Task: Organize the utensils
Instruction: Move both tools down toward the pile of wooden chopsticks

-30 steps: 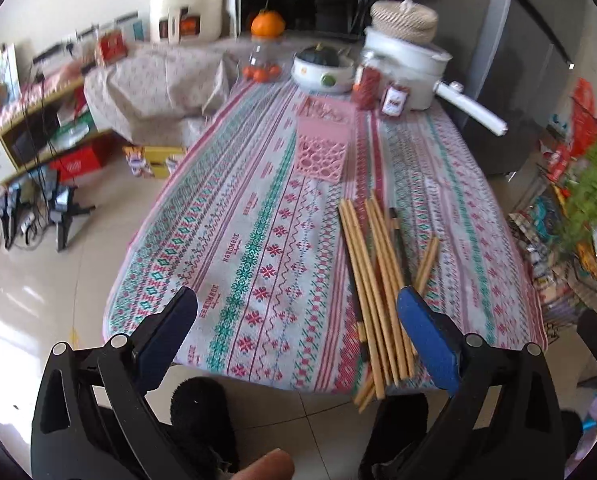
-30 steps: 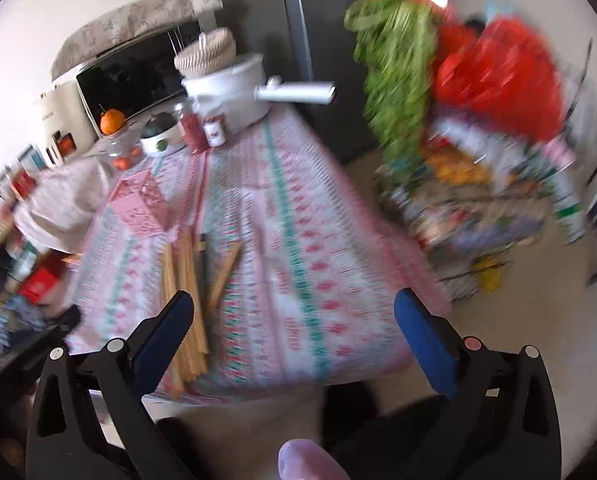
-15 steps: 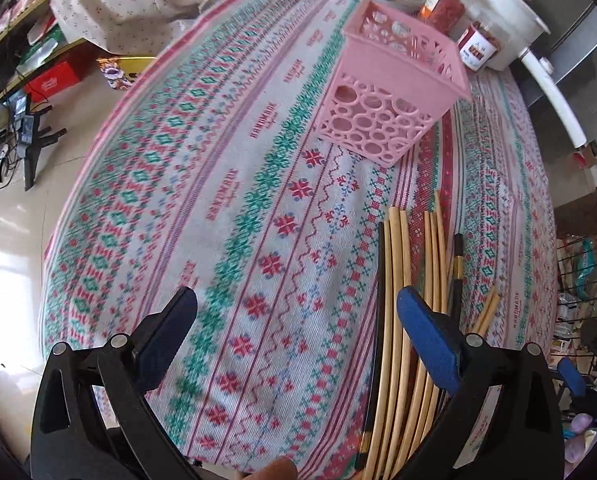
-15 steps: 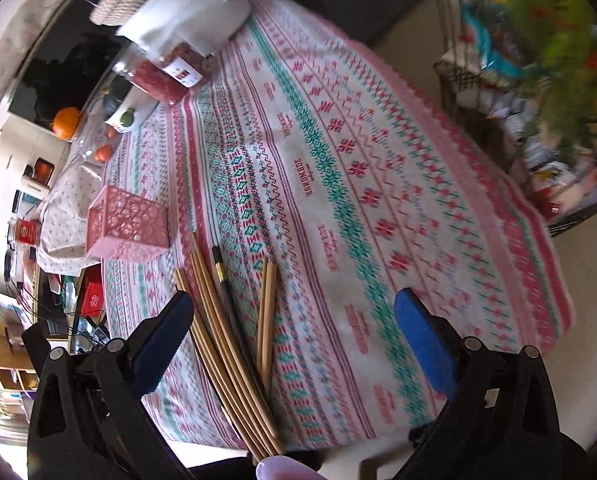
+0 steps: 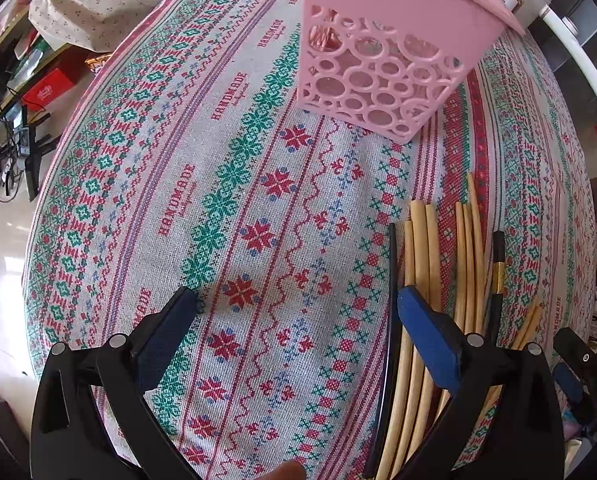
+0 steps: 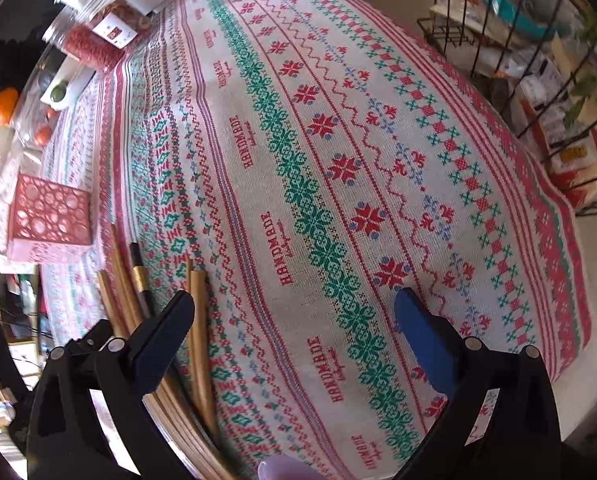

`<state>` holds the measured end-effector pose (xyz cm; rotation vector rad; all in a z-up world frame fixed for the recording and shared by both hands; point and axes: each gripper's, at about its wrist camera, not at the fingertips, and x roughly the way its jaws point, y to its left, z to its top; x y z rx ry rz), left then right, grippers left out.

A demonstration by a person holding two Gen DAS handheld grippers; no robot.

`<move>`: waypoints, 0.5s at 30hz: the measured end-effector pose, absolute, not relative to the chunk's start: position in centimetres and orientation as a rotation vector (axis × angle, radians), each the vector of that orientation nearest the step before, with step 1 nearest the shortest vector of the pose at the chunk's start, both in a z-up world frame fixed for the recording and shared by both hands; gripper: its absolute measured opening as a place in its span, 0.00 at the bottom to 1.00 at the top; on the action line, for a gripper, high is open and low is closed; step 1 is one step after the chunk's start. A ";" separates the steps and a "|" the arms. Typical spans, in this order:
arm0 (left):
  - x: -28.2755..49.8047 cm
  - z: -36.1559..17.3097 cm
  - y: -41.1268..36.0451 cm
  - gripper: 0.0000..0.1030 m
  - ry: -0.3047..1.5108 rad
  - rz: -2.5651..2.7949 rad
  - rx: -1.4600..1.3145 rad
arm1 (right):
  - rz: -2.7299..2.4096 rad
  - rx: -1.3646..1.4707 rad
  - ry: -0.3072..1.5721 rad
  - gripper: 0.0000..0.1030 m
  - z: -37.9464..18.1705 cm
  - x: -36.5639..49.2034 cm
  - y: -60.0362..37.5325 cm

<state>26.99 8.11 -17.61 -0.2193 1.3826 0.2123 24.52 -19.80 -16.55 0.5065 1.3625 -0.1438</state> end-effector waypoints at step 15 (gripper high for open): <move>23.8 -17.5 4.4 0.86 1.300 0.128 -0.096 | -0.249 0.153 1.074 0.95 -17.5 24.1 -16.4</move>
